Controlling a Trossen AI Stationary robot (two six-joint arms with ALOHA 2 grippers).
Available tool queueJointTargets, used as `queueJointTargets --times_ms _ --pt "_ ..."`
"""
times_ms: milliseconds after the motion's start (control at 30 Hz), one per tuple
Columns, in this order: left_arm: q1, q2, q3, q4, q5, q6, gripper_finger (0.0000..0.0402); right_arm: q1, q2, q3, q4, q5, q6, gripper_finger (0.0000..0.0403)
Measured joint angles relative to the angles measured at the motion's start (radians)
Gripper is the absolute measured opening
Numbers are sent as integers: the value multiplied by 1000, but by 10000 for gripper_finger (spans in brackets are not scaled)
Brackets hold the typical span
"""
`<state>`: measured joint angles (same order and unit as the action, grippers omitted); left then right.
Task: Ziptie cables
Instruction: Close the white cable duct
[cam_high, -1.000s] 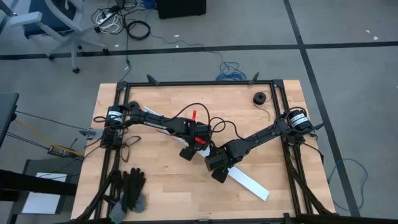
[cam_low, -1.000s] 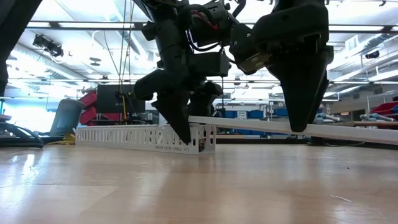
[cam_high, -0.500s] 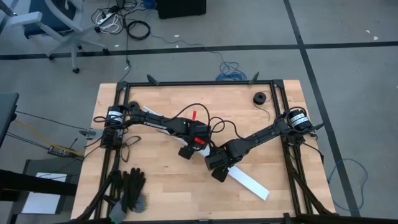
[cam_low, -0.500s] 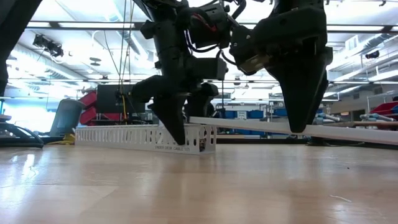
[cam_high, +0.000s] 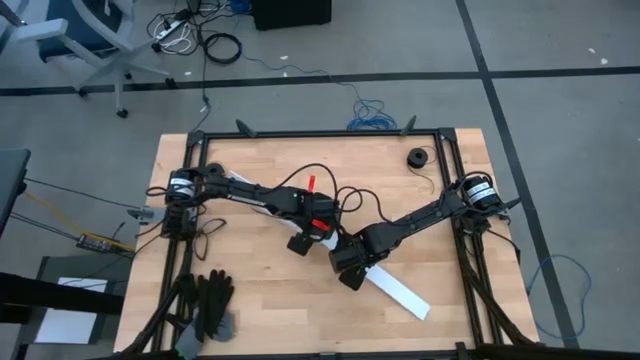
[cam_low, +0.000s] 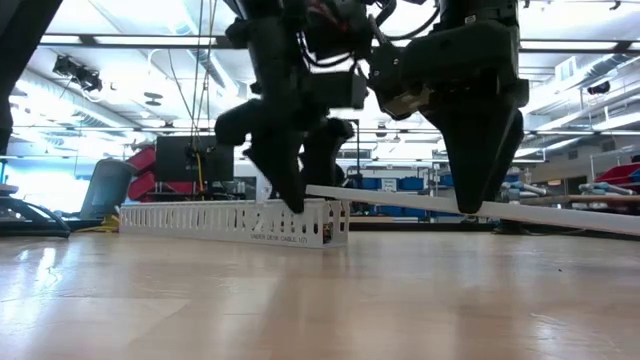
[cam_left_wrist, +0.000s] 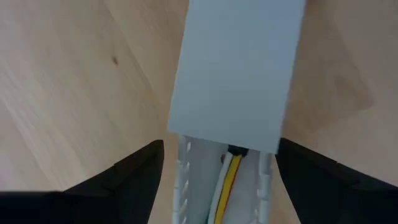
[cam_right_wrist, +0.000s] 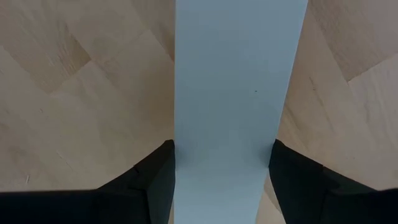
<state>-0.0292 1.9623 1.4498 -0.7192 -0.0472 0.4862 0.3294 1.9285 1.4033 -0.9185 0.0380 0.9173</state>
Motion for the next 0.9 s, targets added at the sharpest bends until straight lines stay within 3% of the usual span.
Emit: queueJointTargets --times_ms 167,467,900 --pt "1 -4 16 -2 95 1 261 0 0 0 0 -9 -6 213" --pt "3 -4 6 -16 98 2 219 2 0 0 -1 -16 -10 213" --pt "3 -5 4 -21 89 0 213 1 0 0 -4 -15 -2 213"
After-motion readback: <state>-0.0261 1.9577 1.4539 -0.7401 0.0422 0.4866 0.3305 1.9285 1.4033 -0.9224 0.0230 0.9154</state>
